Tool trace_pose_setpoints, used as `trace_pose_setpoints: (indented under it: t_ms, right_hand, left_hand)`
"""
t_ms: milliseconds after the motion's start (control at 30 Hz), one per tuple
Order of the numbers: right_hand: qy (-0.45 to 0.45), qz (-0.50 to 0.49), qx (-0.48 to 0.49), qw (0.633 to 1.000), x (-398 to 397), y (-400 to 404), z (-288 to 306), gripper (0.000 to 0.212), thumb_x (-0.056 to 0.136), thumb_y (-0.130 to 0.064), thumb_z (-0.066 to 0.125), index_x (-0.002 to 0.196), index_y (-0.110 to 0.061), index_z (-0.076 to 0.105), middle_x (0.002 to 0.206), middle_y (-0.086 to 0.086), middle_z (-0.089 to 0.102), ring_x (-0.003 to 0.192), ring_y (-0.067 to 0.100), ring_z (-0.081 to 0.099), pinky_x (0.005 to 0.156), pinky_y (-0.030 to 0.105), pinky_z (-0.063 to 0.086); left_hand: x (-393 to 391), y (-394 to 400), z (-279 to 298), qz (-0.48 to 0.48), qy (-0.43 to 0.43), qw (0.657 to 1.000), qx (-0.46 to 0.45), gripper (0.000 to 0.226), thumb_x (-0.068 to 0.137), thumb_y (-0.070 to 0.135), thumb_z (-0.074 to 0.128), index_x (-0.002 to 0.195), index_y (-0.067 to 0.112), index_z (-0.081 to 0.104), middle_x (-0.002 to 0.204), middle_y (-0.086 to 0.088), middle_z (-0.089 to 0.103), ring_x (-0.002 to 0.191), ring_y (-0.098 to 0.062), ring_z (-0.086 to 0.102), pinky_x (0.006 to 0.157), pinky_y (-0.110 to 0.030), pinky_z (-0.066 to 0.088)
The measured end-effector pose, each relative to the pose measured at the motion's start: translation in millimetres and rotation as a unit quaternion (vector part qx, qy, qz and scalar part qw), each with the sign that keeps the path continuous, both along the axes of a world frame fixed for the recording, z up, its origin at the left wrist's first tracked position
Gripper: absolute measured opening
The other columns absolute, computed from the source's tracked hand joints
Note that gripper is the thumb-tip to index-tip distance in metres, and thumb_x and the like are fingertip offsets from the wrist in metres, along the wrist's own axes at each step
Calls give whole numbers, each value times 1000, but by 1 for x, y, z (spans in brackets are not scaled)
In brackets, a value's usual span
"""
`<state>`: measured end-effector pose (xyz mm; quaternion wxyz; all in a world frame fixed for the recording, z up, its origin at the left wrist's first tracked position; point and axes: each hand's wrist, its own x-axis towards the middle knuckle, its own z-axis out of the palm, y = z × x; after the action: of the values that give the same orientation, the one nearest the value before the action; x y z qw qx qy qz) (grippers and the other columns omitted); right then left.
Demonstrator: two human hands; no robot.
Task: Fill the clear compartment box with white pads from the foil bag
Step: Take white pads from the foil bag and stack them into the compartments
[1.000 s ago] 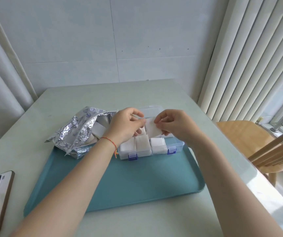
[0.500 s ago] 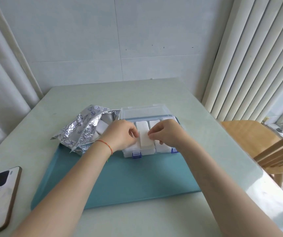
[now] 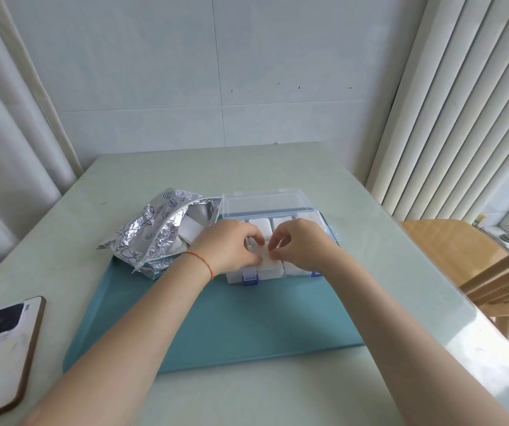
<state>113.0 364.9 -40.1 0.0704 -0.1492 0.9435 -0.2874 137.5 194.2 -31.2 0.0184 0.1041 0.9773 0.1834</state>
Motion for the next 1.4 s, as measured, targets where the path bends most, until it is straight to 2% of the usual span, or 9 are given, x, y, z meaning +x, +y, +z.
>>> trace_pose_setpoints:
  t_ms: [300,433,500,600,700,867,1100,1267,1400]
  right_hand:
    - [-2,38,47,998,-4,-3,16,21,82,-30,74,100,-24,69,77,-14,53,70,12,55,62,23,43]
    - [90,26,9,996,-6,-29,35,10,88,-25,62,94,-22,69,69,-15,51,62,9,52,51,22,37]
    - [103,35,-11,994,-6,-50,40,13,90,-21,58,92,-19,71,68,-15,53,61,12,53,55,25,40]
    - [104,56,-1,993,-10,-91,36,19,87,-13,54,87,-10,73,78,3,67,76,25,62,64,33,51]
    - [85,76,31,993,-17,-129,25,19,81,-9,51,75,-4,69,78,16,67,79,36,62,62,38,53]
    - [65,76,111,989,-24,-153,18,17,81,-11,53,65,-14,48,65,2,44,71,29,50,49,26,29]
    - [53,44,116,991,-30,-157,12,22,82,-13,60,67,-14,45,78,4,51,79,29,55,58,27,37]
    - [46,47,77,995,-28,-155,14,20,79,-17,67,62,-16,56,66,1,55,74,26,57,54,27,37]
    - [48,35,22,998,-25,-142,27,10,78,-22,75,76,-17,67,81,0,62,79,20,59,65,27,43]
  left_hand:
    - [-5,-1,14,-8,-22,998,-53,25,81,45,72,102,32,72,81,13,52,83,-12,52,73,-24,43]
    - [-3,-36,17,105,160,979,77,5,82,29,67,78,31,69,78,6,59,84,-20,59,72,-31,49]
    - [-3,-64,16,180,235,950,103,6,78,28,68,85,29,67,88,1,59,90,-23,57,77,-34,48]
    - [-2,-98,11,223,135,960,105,39,79,38,69,115,25,61,112,-4,56,108,-25,53,91,-34,44]
    - [-4,-111,2,202,36,972,119,32,93,41,54,119,24,60,118,-4,60,107,-24,55,84,-31,41]
    - [-4,-117,-2,212,16,964,160,33,103,36,34,74,24,45,82,-3,53,89,-27,51,70,-32,32]
    - [-3,-123,-6,214,2,964,160,31,99,42,37,101,20,59,83,5,60,93,-25,54,73,-32,39]
    - [0,-127,-6,202,-23,952,228,61,85,72,40,131,35,53,125,8,60,119,-18,52,91,-33,39]
    - [2,-123,-2,201,-23,942,269,58,93,71,27,130,35,54,123,9,59,125,-17,49,89,-28,31]
